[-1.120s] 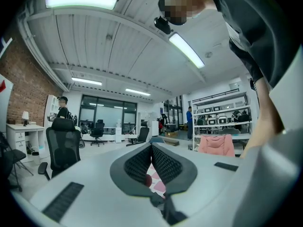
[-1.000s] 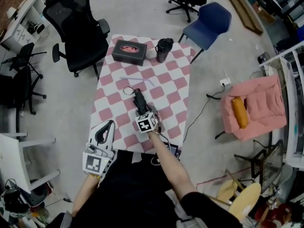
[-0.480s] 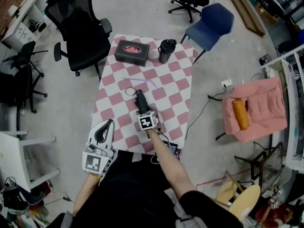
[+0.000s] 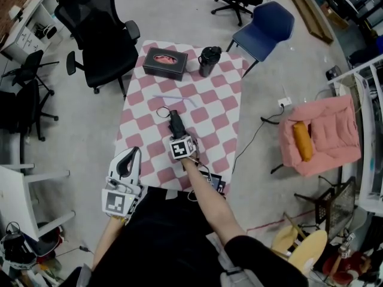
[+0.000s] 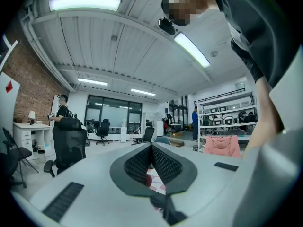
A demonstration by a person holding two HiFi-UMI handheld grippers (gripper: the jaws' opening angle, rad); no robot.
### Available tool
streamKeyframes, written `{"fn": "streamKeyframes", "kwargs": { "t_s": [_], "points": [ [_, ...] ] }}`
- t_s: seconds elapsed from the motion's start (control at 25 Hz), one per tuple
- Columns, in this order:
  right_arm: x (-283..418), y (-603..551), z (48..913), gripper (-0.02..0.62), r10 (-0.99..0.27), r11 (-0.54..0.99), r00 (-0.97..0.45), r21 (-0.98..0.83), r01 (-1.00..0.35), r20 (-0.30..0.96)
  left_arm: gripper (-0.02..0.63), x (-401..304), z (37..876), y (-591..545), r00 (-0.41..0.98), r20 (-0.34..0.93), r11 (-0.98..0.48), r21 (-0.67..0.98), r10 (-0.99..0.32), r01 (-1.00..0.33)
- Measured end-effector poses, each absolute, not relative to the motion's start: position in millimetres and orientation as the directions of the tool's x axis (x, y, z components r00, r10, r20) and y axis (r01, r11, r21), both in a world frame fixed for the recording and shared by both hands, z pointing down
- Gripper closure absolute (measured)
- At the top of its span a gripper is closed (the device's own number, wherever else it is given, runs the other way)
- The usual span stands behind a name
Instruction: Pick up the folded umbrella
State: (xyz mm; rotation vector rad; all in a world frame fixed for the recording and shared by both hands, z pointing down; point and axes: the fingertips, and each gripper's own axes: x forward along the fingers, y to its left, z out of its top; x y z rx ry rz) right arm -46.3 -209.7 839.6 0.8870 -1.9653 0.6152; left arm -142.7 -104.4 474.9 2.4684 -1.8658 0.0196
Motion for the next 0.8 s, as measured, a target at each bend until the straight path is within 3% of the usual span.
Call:
{"fn": "streamKeyframes", "kwargs": {
  "t_s": [0.4,0.64,0.8],
  "points": [
    [-43.3,-211.5,839.4,0.319,-0.358,0.611,-0.354,-0.070,-0.789,0.864,0.592,-145.2,476.6,-106.2,0.275,0.040,-0.273,0.037,-0.961,-0.961],
    [-45.1,-215.5,839.5,0.353,-0.366,0.613,-0.386,-0.093,-0.784,0.847,0.592,-144.6,474.0,-108.0,0.277,0.025,-0.276,0.035,-0.960,-0.960],
    [-32.0,-207.3,845.4,0.360,-0.307,0.589,-0.358,-0.119,-0.799,0.882,0.592,-144.2,470.9,-108.5,0.281,0.020,-0.281,0.032,-0.959,-0.959]
  ]
}}
